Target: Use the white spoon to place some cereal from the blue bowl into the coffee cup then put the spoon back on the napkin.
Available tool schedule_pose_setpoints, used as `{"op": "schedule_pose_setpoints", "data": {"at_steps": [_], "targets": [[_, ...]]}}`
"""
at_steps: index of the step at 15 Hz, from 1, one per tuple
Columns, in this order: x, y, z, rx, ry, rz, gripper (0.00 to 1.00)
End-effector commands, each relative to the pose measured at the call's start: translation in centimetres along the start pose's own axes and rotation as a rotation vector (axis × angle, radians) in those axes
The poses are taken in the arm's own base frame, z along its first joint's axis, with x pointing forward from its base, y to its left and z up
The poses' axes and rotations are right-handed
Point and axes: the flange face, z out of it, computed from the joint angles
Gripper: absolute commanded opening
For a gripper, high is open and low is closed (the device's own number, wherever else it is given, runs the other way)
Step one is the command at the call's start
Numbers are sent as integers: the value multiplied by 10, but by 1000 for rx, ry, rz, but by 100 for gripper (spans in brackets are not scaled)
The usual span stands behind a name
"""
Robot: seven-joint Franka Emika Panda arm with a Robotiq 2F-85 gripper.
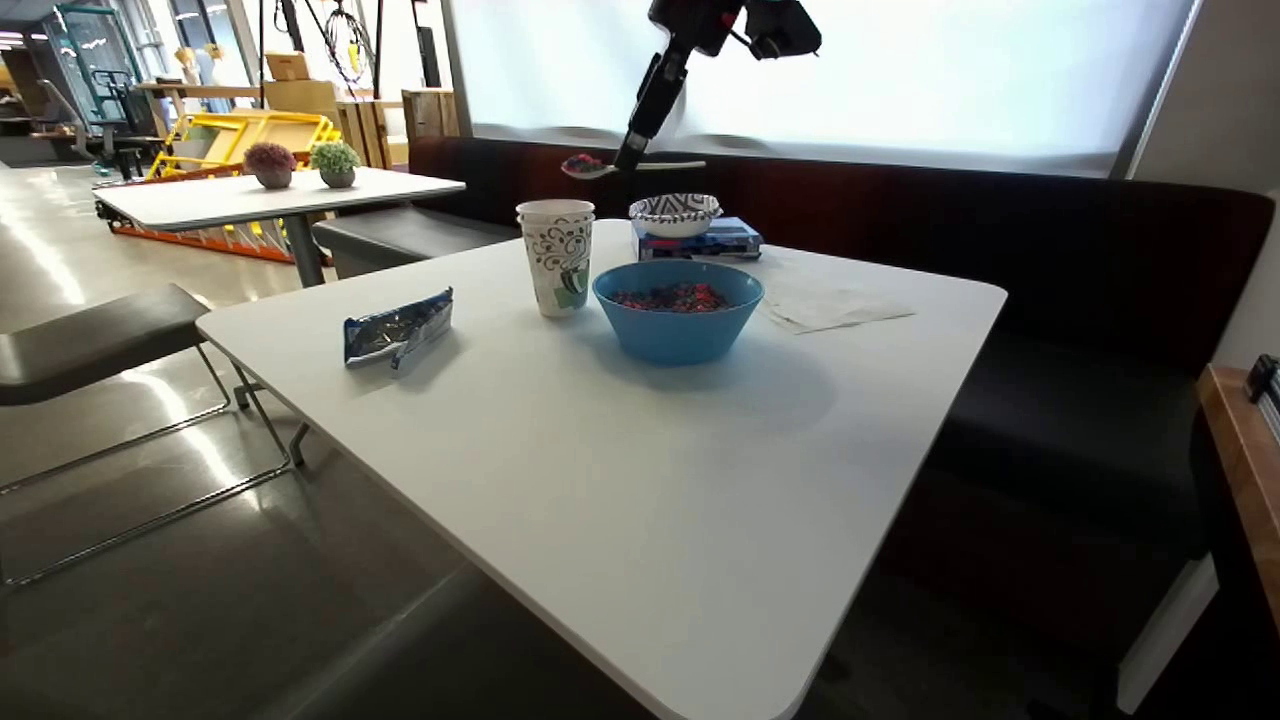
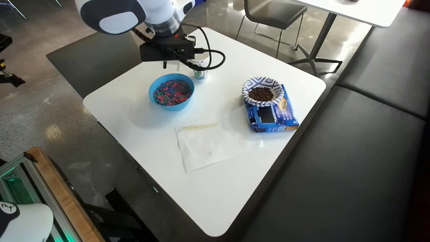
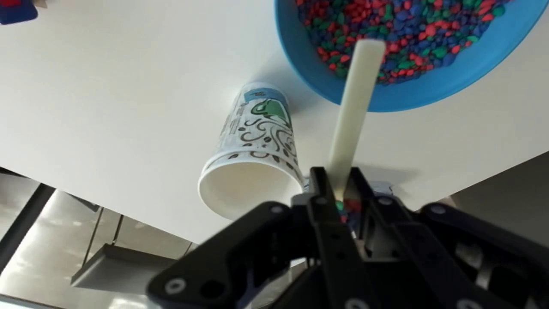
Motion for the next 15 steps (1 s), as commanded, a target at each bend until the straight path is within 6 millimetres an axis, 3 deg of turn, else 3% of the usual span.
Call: {"op": "schedule_pose_setpoints", "data": {"at_steps": [1, 8, 15], "targets": [[7, -2, 10, -53, 20, 93, 4], [5, 0, 30, -129, 31, 265, 4], [10, -7, 38, -220, 21, 286, 4]]}}
